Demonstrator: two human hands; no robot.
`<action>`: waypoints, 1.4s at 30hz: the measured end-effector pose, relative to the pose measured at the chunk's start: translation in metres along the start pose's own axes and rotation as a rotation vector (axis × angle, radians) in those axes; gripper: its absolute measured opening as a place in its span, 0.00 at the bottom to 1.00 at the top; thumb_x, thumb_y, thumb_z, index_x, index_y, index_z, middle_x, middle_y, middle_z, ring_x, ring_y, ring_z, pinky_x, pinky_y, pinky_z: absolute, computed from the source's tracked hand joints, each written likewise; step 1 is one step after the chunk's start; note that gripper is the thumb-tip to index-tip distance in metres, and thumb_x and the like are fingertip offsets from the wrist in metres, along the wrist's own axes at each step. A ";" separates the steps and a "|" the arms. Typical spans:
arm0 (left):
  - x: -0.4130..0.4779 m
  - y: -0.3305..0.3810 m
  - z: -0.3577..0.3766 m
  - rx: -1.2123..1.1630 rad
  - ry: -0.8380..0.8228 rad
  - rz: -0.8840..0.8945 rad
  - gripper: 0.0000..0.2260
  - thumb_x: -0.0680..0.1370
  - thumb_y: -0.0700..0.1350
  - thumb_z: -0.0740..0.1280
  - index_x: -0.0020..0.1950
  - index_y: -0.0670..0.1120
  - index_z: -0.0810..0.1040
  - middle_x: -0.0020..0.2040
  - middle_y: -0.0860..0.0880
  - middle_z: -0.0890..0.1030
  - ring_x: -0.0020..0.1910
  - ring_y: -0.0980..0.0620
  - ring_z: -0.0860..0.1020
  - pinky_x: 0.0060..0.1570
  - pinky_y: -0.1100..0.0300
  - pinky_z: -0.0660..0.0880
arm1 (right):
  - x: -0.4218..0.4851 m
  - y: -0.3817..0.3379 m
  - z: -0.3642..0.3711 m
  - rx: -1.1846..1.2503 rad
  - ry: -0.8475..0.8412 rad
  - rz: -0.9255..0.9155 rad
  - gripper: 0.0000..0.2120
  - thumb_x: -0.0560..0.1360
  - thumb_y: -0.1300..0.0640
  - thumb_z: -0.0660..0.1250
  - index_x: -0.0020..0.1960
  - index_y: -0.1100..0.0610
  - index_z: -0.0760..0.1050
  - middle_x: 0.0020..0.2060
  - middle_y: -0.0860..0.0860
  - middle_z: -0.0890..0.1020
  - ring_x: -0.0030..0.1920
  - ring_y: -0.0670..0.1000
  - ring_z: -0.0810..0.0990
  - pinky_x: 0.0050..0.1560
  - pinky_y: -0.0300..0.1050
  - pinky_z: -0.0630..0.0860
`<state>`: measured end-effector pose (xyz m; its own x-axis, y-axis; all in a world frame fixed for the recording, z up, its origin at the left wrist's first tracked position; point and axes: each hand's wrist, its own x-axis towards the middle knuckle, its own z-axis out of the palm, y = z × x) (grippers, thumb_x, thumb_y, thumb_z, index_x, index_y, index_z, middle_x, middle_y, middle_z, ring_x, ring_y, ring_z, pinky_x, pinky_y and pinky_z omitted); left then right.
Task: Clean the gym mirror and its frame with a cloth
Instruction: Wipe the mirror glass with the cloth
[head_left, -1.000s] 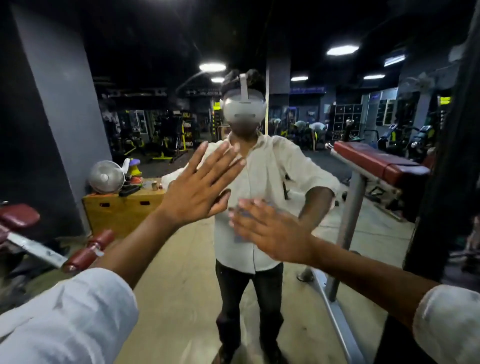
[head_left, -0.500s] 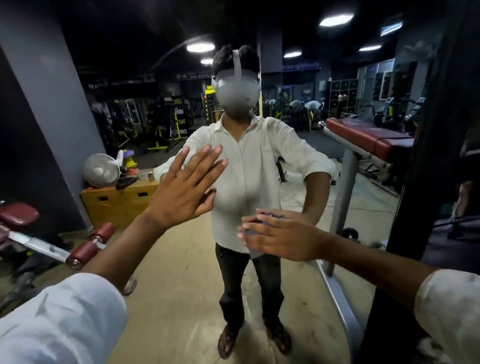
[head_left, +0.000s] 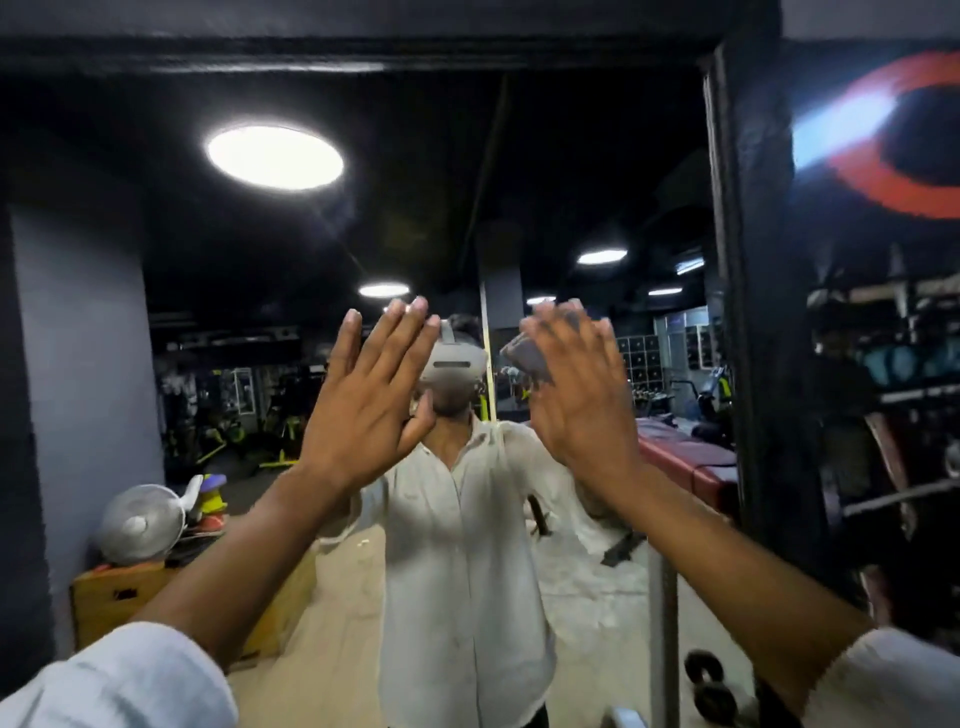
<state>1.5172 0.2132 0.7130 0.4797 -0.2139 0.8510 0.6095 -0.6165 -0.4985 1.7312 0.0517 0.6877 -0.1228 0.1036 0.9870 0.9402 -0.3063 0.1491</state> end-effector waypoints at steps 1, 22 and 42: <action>0.001 0.002 0.001 0.005 0.004 -0.012 0.32 0.86 0.54 0.54 0.87 0.44 0.52 0.88 0.43 0.51 0.87 0.45 0.49 0.82 0.34 0.51 | -0.001 -0.008 0.002 0.045 0.040 0.110 0.34 0.80 0.63 0.67 0.83 0.57 0.61 0.84 0.53 0.60 0.85 0.57 0.52 0.83 0.64 0.51; 0.026 0.070 0.012 -0.004 -0.050 0.090 0.34 0.86 0.57 0.53 0.87 0.42 0.51 0.87 0.41 0.49 0.87 0.42 0.48 0.83 0.33 0.50 | -0.040 0.022 0.002 0.101 0.038 0.157 0.32 0.85 0.59 0.59 0.86 0.55 0.52 0.85 0.54 0.53 0.85 0.57 0.48 0.84 0.62 0.47; -0.057 0.082 0.009 -0.121 -0.098 0.219 0.32 0.84 0.50 0.60 0.86 0.40 0.57 0.87 0.41 0.54 0.86 0.41 0.55 0.82 0.39 0.58 | -0.126 -0.021 0.005 0.133 -0.120 -0.053 0.38 0.78 0.68 0.63 0.85 0.58 0.56 0.85 0.54 0.55 0.85 0.58 0.51 0.85 0.58 0.45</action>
<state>1.5455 0.1811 0.6220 0.6544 -0.2817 0.7017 0.4073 -0.6505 -0.6410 1.7286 0.0502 0.5604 -0.1420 0.2306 0.9626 0.9681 -0.1705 0.1836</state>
